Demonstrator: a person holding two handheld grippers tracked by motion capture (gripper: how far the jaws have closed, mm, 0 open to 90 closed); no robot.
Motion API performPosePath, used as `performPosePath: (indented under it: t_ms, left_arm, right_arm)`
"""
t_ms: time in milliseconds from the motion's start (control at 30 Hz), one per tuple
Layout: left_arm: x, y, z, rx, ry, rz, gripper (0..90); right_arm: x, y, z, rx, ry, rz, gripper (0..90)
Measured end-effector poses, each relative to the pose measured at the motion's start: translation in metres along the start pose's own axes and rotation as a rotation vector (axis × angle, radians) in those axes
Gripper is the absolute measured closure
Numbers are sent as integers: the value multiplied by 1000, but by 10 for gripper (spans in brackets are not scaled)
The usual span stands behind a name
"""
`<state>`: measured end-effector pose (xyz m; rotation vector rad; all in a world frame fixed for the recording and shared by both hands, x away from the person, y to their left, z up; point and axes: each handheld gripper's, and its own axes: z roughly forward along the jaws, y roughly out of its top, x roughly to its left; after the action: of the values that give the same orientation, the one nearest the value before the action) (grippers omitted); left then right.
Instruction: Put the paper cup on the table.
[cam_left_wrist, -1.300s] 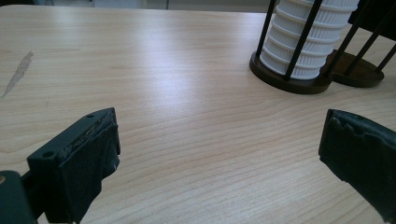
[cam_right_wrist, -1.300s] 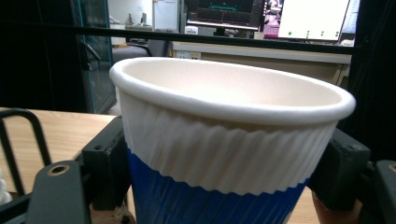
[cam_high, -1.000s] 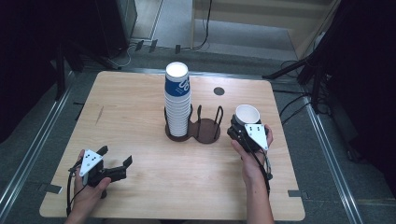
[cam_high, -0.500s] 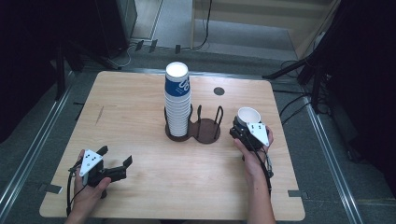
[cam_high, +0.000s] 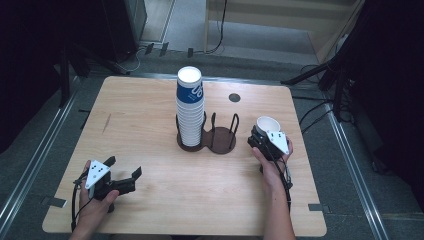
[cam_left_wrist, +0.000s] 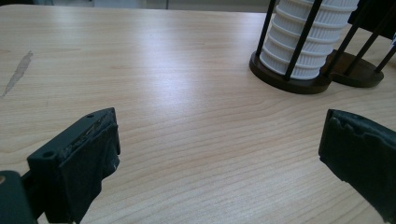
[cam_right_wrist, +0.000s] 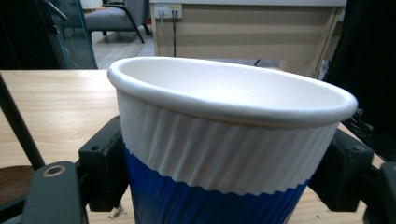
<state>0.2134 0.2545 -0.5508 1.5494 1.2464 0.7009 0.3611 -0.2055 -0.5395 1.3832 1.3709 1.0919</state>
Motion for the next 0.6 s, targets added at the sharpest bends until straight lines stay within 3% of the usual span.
performPosePath:
  t_ms: [167,600]
  left_arm:
    - [0,0,0,0,1,2,0]
    - [-1,0,0,5,2,14,0]
  right_arm:
    - [-3,-2,2,19,14,32,191]
    - [-5,-4,4,41,12,13,183]
